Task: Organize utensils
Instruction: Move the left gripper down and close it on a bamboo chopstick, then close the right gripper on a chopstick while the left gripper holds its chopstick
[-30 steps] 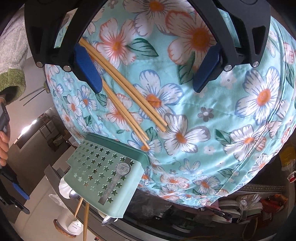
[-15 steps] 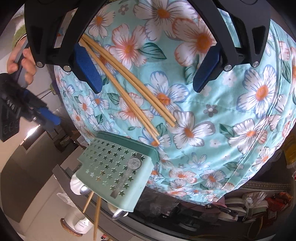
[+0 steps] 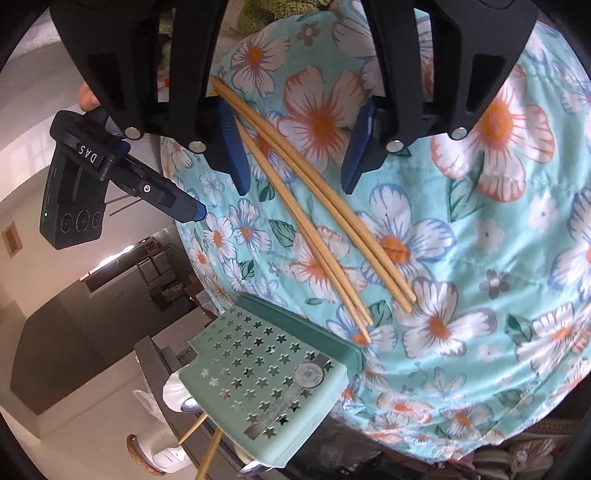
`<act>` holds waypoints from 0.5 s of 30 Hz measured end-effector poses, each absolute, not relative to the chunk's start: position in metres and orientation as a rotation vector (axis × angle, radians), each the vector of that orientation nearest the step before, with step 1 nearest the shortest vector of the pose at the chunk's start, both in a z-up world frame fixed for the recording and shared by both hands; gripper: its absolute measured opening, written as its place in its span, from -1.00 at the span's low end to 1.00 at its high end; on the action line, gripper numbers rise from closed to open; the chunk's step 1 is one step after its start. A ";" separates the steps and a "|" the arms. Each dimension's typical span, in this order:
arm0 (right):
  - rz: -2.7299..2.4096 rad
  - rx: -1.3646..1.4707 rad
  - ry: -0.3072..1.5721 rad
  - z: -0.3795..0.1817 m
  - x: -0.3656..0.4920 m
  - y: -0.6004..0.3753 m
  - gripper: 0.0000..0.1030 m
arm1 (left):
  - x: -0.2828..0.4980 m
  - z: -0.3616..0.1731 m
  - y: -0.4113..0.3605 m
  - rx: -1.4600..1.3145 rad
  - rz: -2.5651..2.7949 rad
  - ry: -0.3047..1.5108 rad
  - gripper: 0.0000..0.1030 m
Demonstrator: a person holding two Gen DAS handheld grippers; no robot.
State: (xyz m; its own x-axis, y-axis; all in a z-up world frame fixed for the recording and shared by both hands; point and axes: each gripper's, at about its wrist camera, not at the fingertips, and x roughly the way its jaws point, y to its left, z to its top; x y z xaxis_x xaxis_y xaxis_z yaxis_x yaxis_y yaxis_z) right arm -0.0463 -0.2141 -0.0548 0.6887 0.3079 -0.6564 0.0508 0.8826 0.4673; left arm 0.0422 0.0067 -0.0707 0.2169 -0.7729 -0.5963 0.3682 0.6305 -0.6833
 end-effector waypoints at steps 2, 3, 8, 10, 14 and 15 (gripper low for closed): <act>0.151 0.491 0.809 -0.056 -0.046 -0.215 0.05 | 0.045 -0.081 0.009 -0.514 -0.832 1.129 -0.26; 0.153 0.497 0.811 -0.057 -0.045 -0.216 0.05 | 0.048 -0.087 0.010 -0.553 -0.828 1.147 -0.34; 0.159 0.511 0.809 -0.059 -0.047 -0.216 0.05 | 0.058 -0.104 0.019 -0.700 -0.805 1.182 -0.69; 0.159 0.516 0.809 -0.060 -0.047 -0.217 0.05 | 0.060 -0.107 0.021 -0.717 -0.792 1.187 -0.77; 0.158 0.528 0.809 -0.061 -0.048 -0.221 0.05 | 0.060 -0.105 0.023 -0.732 -0.793 1.184 -0.83; 0.159 0.531 0.808 -0.061 -0.048 -0.222 0.05 | 0.060 -0.103 0.024 -0.735 -0.797 1.182 -0.83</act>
State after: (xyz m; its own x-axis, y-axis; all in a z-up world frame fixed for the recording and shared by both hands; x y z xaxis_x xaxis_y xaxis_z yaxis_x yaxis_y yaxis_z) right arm -0.0484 -0.2221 -0.0611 0.6872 0.3326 -0.6459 0.0633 0.8582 0.5094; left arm 0.0604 0.0241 -0.1029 0.1841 -0.8452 -0.5017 0.1478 0.5284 -0.8360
